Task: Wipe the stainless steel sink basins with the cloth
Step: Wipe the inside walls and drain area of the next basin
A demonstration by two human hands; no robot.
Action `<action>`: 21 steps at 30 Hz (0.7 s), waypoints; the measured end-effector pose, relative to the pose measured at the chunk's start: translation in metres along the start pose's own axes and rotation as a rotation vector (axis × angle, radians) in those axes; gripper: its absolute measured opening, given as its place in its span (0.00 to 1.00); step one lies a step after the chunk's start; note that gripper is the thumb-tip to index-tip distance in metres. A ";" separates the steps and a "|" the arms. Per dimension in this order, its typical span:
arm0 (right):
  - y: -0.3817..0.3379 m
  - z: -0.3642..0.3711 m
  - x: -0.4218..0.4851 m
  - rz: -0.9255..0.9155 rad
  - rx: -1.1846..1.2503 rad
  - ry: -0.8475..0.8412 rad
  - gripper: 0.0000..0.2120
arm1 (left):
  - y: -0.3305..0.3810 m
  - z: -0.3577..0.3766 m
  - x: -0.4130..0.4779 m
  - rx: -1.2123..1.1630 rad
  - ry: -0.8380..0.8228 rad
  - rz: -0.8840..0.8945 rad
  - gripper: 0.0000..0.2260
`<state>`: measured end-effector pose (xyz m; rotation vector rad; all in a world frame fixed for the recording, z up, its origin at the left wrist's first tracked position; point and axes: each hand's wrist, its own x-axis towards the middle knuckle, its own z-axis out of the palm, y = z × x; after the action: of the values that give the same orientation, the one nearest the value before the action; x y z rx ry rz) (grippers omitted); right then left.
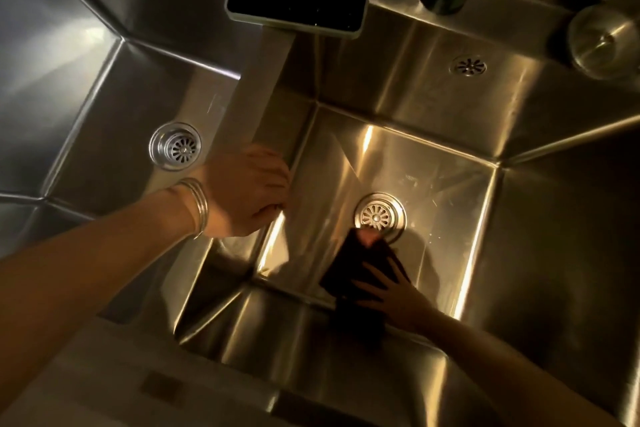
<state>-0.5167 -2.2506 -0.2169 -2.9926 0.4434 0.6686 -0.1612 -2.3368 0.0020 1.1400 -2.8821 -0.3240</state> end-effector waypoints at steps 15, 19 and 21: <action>0.033 -0.054 0.125 0.010 0.288 -0.059 0.33 | 0.006 -0.005 -0.001 -0.034 0.017 -0.050 0.11; 0.108 -0.056 0.162 0.197 0.269 -0.068 0.32 | 0.004 -0.005 -0.001 0.002 0.010 -0.041 0.11; 0.141 -0.064 0.172 0.292 0.288 -0.083 0.31 | 0.003 -0.004 -0.001 0.015 -0.003 -0.035 0.11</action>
<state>-0.3819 -2.4382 -0.2287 -2.6439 0.8982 0.6775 -0.1623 -2.3350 0.0069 1.1939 -2.8751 -0.3067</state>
